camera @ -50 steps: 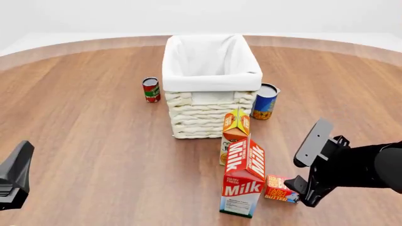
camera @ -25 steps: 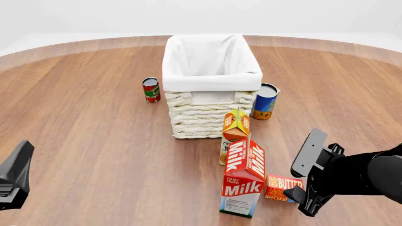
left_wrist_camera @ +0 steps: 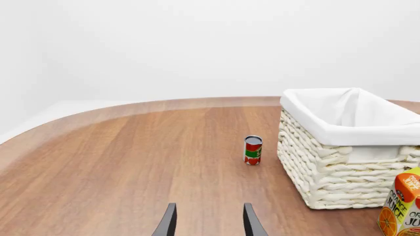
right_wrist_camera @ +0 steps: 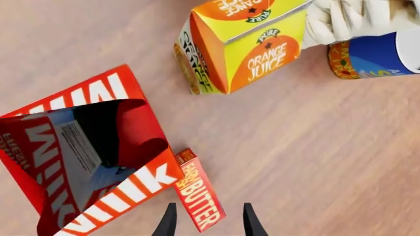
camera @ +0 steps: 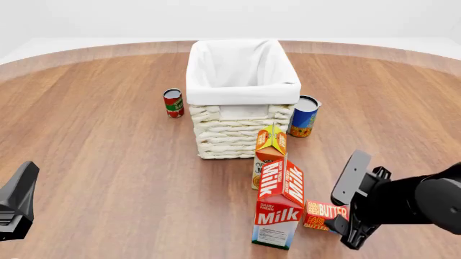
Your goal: Pick up the butter and put it in the basket.
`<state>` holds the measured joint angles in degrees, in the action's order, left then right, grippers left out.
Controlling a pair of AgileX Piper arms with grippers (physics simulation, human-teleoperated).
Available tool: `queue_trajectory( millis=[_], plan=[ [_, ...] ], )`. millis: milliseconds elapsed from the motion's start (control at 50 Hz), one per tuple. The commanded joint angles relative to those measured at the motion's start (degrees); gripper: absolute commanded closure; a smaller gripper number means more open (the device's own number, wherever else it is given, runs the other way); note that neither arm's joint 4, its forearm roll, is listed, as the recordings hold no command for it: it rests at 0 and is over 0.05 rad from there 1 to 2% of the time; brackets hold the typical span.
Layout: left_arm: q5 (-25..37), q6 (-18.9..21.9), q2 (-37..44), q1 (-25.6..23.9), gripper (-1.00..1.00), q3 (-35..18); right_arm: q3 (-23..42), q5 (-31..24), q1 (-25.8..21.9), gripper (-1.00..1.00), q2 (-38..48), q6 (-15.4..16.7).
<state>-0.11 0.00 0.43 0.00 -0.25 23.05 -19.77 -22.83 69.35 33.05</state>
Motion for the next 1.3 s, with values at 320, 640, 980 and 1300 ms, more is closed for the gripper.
queue_trajectory(
  millis=[320, 640, 980, 1300],
  plan=[
    [0.0, 0.0, 0.0, 0.0, -1.0, 0.0, -2.7, 3.4, -0.8, -1.0, 2.9, -0.6],
    [0.0, 0.0, 0.0, 0.0, -1.0, 0.0, -2.5, 5.0, -0.9, -1.0, 4.4, -0.8],
    [0.0, 0.0, 0.0, 0.0, -1.0, 0.0, -1.0, 7.4, -0.3, -1.0, 7.7, 0.0],
    [0.0, 0.0, 0.0, 0.0, -1.0, 0.0, -1.6, 8.4, -0.4, 1.0, 6.3, 0.2]
  ],
)
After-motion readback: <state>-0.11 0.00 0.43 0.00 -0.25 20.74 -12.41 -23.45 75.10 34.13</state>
